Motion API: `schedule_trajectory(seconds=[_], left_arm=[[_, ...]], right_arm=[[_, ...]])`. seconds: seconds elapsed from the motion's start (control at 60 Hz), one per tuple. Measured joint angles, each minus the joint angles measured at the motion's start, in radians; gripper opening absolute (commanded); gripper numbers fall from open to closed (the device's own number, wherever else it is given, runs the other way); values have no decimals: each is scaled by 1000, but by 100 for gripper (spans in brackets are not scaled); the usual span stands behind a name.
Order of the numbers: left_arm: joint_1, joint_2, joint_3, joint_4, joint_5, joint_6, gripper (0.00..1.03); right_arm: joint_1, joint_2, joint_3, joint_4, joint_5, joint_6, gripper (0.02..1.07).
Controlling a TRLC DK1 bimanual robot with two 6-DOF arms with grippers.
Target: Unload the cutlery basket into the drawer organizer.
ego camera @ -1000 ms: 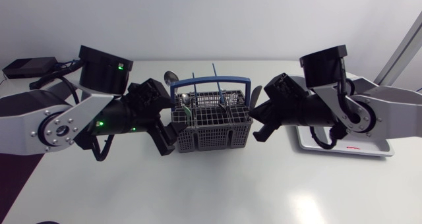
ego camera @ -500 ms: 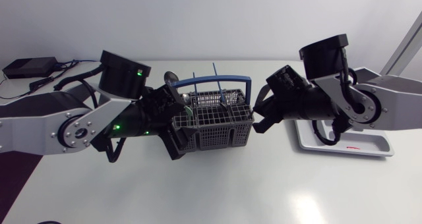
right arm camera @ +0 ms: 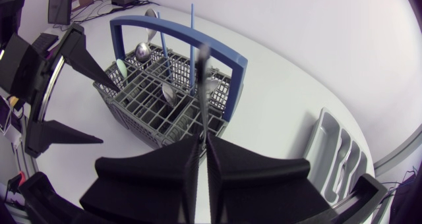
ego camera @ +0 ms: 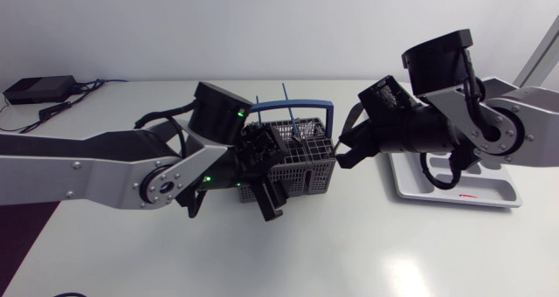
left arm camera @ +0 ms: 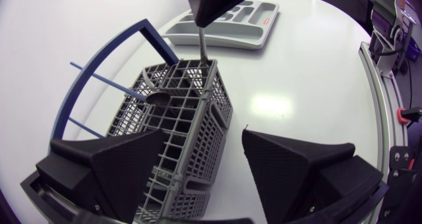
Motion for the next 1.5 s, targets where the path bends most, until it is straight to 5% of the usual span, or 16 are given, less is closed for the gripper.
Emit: schedule_trajectory(seconds=[0.383, 1.5], left_arm=[[-64, 127, 104, 51, -54, 0, 90], [-77, 209, 151, 63, -57, -9, 91]], right_arm=[[9, -32, 19, -38, 11, 31, 8], [15, -130, 110, -158, 24, 92, 8]])
